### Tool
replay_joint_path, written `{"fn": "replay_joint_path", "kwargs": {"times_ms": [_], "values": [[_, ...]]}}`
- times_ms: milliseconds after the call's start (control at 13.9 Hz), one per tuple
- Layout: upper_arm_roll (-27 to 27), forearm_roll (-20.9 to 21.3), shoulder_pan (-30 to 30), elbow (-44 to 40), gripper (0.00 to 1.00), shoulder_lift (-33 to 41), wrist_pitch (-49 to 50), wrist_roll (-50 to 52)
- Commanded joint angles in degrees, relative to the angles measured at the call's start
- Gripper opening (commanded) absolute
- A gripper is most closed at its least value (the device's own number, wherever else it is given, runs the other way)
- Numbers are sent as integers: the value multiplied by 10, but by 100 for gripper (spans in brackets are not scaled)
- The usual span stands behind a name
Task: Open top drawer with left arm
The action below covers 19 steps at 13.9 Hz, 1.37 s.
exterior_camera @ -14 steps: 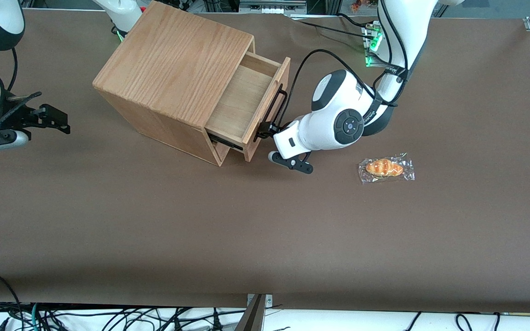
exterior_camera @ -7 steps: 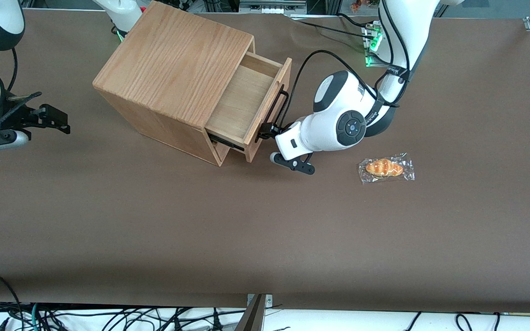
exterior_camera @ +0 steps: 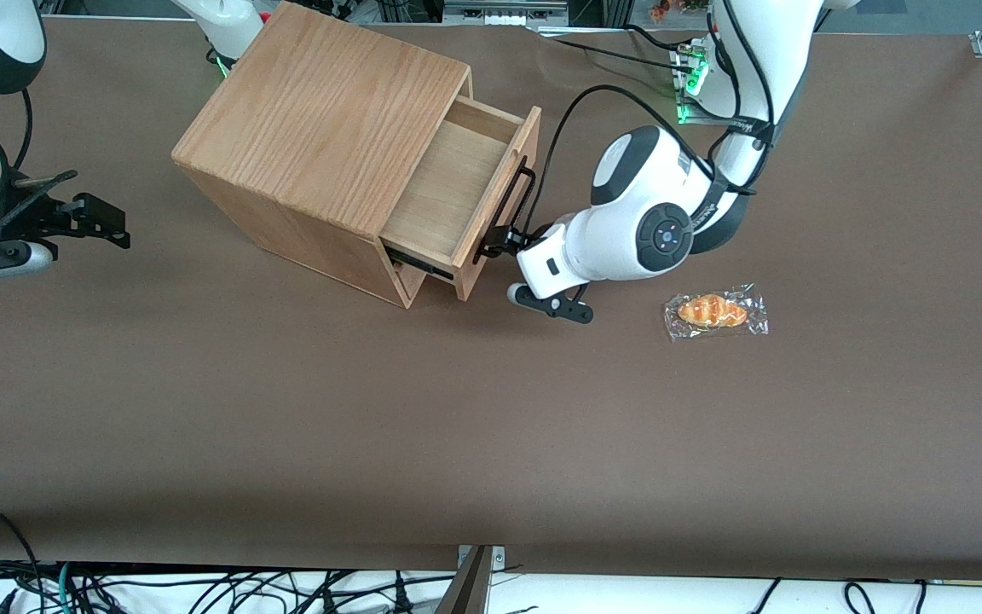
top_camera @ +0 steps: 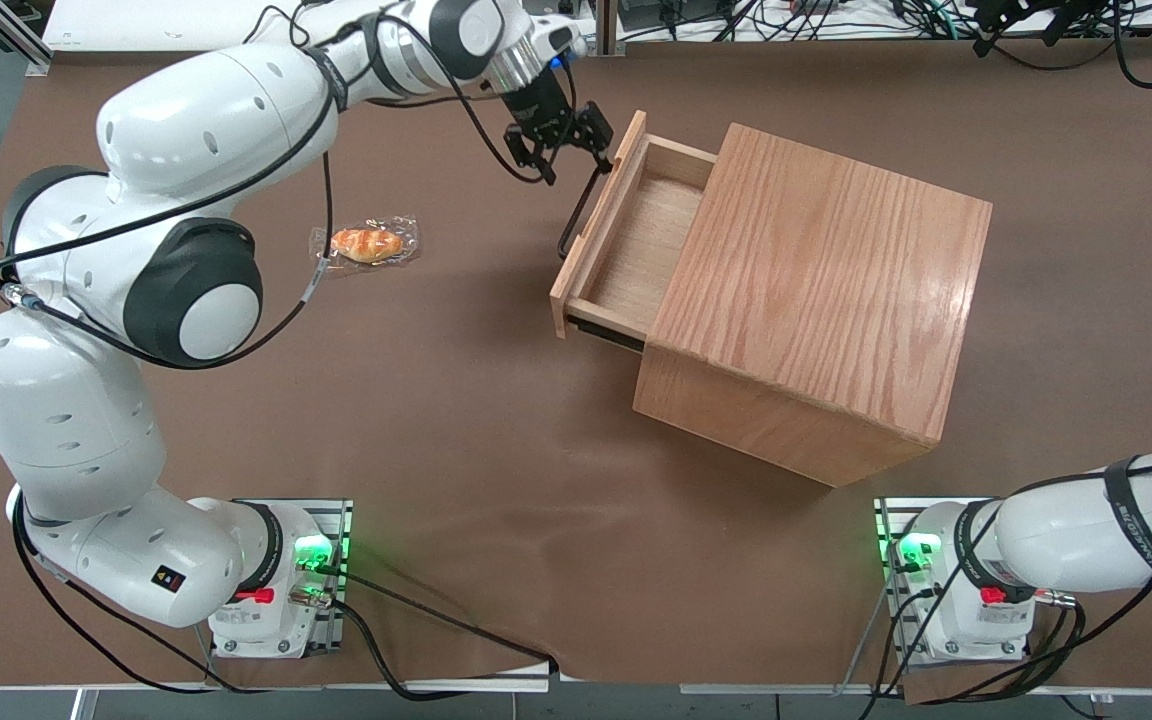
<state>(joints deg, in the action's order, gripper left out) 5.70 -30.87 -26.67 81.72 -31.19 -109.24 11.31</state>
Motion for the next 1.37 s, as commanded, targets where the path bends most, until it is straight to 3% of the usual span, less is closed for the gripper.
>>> {"fn": "replay_joint_path", "kwargs": {"times_ms": [0,361,722,1299], "values": [[-4,12,18,-35,100,-1,18,21],[-4,25,105,-35,100,32,99,17],[-3,162,163,-35,100,52,152,14],[-3,255,271,-33,100,73,184,-101]]}}
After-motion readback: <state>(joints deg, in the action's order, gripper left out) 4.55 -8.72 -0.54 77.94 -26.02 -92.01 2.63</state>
